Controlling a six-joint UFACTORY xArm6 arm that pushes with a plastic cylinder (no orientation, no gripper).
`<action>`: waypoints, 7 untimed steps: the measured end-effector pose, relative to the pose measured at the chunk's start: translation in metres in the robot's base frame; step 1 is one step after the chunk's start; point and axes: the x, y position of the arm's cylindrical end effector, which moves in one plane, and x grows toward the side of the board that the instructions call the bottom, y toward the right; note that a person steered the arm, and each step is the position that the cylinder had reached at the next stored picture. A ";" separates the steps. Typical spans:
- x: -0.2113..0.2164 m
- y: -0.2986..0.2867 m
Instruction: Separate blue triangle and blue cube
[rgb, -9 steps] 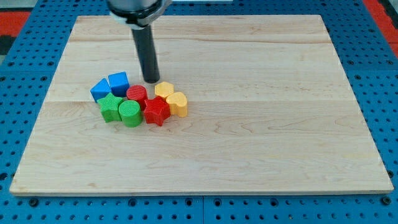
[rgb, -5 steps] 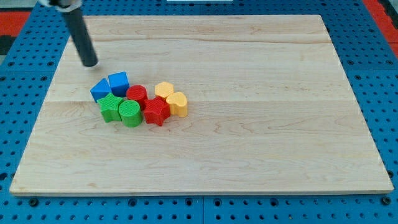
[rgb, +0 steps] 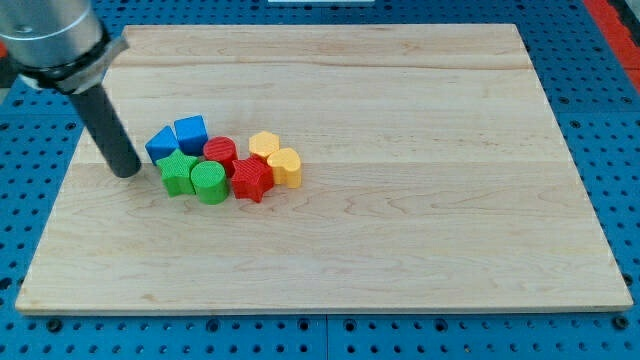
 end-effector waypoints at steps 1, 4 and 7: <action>-0.008 0.014; -0.049 0.048; -0.057 0.131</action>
